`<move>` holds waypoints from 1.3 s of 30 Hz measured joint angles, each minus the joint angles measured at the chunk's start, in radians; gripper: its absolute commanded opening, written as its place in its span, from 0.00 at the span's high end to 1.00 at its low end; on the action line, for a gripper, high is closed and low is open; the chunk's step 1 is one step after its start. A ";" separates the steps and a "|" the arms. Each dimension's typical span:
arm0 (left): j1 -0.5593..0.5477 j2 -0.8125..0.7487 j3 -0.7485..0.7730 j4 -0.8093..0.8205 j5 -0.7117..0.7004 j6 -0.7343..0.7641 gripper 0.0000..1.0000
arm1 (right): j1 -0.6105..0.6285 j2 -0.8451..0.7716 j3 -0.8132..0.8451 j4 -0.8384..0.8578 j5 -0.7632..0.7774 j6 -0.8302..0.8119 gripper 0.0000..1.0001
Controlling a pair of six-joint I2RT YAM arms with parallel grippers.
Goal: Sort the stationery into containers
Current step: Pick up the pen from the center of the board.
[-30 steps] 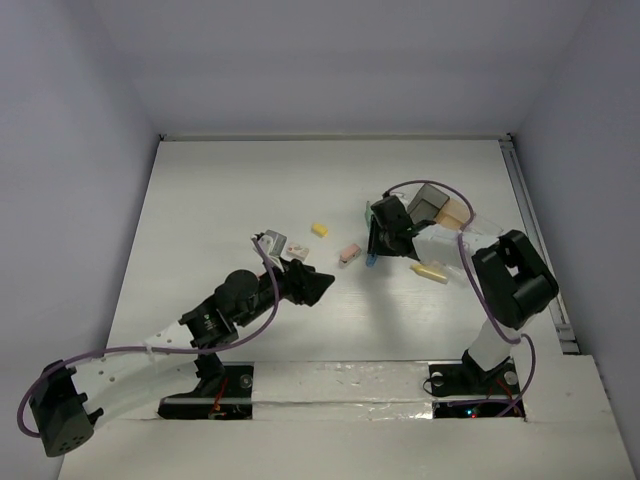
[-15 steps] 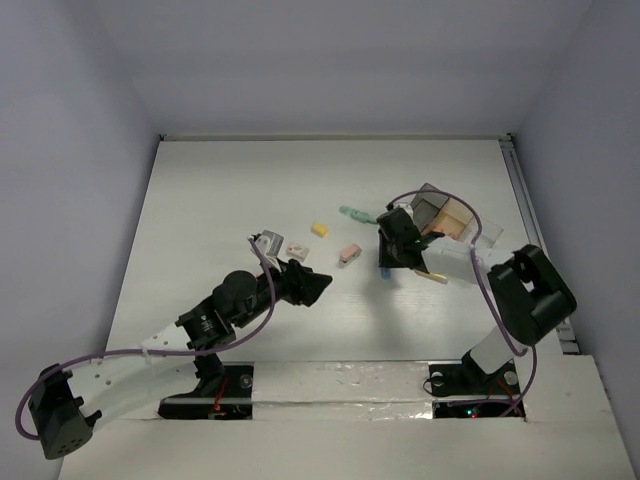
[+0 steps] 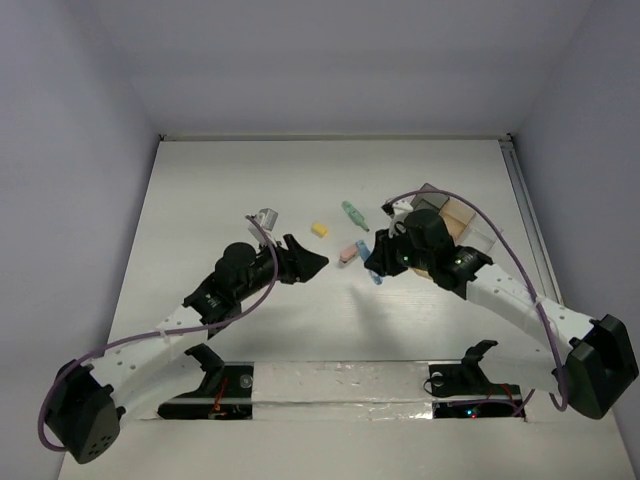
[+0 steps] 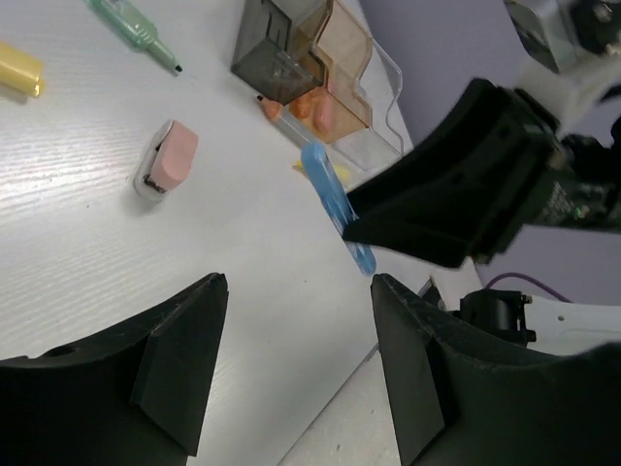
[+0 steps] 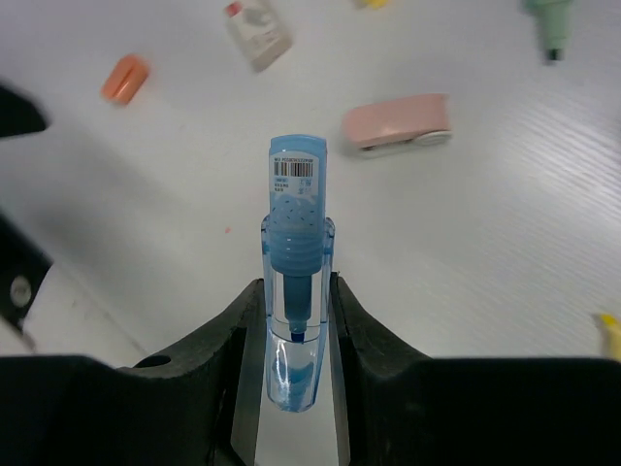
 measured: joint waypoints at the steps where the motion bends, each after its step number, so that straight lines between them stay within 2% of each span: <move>1: 0.035 0.016 -0.011 0.021 0.042 -0.019 0.43 | 0.024 0.001 0.002 -0.001 -0.032 -0.015 0.86; 4: 0.087 0.043 -0.031 0.053 0.126 -0.065 0.43 | 0.095 0.016 0.005 -0.004 -0.106 -0.058 0.86; 7: 0.092 0.048 -0.034 0.079 0.175 -0.090 0.43 | 0.166 0.053 0.019 -0.006 -0.144 -0.099 0.86; 12: 0.091 0.079 -0.034 0.109 0.216 -0.104 0.52 | 0.237 0.116 0.059 -0.002 -0.167 -0.152 0.86; 22: 0.091 0.118 -0.034 0.044 0.198 -0.075 0.53 | 0.248 0.162 0.089 0.015 -0.151 -0.192 0.87; 34: 0.091 0.150 -0.037 0.064 0.201 -0.068 0.62 | 0.248 0.162 0.100 0.047 -0.135 -0.200 0.89; 37: 0.092 0.157 -0.039 0.082 0.214 -0.077 0.74 | 0.253 0.162 0.101 0.059 -0.127 -0.201 0.89; 39: 0.092 0.158 -0.044 0.095 0.213 -0.083 0.94 | 0.258 0.162 0.101 0.063 -0.124 -0.206 0.89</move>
